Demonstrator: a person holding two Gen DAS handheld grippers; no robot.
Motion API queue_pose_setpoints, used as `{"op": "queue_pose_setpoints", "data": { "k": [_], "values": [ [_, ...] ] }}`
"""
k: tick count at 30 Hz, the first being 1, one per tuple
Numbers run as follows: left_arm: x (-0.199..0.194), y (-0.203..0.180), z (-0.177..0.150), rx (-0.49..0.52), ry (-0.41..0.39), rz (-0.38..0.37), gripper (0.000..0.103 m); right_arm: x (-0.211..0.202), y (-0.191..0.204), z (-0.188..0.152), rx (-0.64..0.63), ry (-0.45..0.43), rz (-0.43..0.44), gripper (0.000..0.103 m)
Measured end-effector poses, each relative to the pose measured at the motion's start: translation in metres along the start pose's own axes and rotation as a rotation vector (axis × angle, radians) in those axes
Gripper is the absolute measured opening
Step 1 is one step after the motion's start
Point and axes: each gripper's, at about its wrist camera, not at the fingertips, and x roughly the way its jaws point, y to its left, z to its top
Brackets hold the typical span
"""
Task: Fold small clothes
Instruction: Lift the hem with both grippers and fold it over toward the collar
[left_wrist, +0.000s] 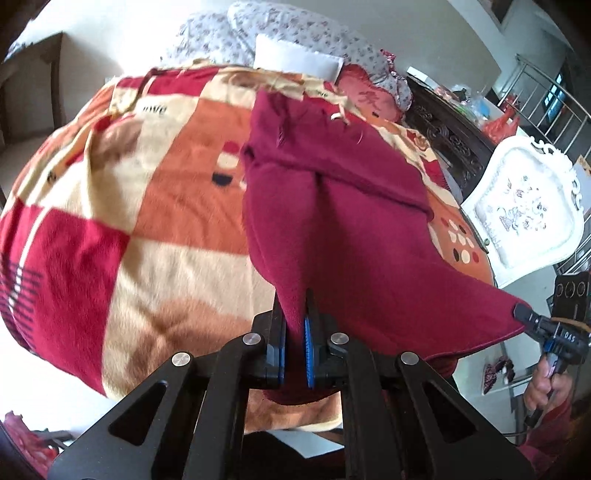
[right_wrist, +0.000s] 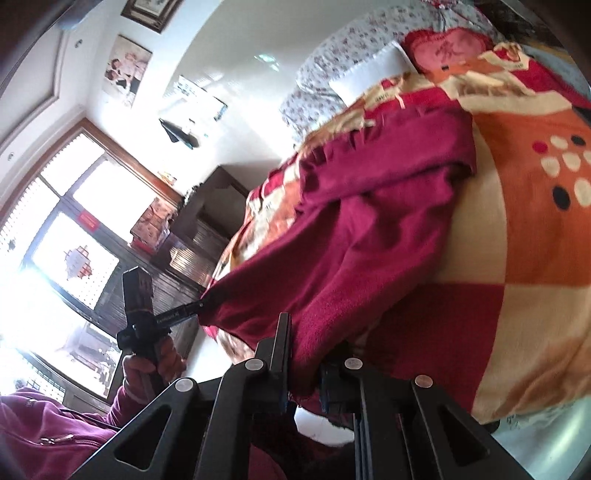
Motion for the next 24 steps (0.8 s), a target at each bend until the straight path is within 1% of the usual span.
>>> {"op": "queue_pose_setpoints", "data": {
  "k": [6,9,12,17,24],
  "values": [
    [0.002,-0.016,0.007,0.045,-0.021,0.076,0.006,-0.009,-0.005,0.011,0.0,-0.058,-0.004,0.011],
    [0.002,-0.02,0.009,0.057,-0.035,0.099,0.006,-0.009,-0.009,0.018,0.013,-0.078,-0.003,0.011],
    [0.004,-0.024,0.014,0.069,-0.054,0.123,0.006,-0.009,-0.007,0.025,0.0,-0.096,-0.014,0.011],
    [0.005,-0.025,0.025,0.072,-0.08,0.129,0.006,-0.006,0.0,0.042,-0.05,-0.13,-0.042,0.011],
    [0.006,-0.03,0.05,0.083,-0.134,0.139,0.006,0.006,0.0,0.072,-0.074,-0.176,-0.058,0.011]
  ]
}}
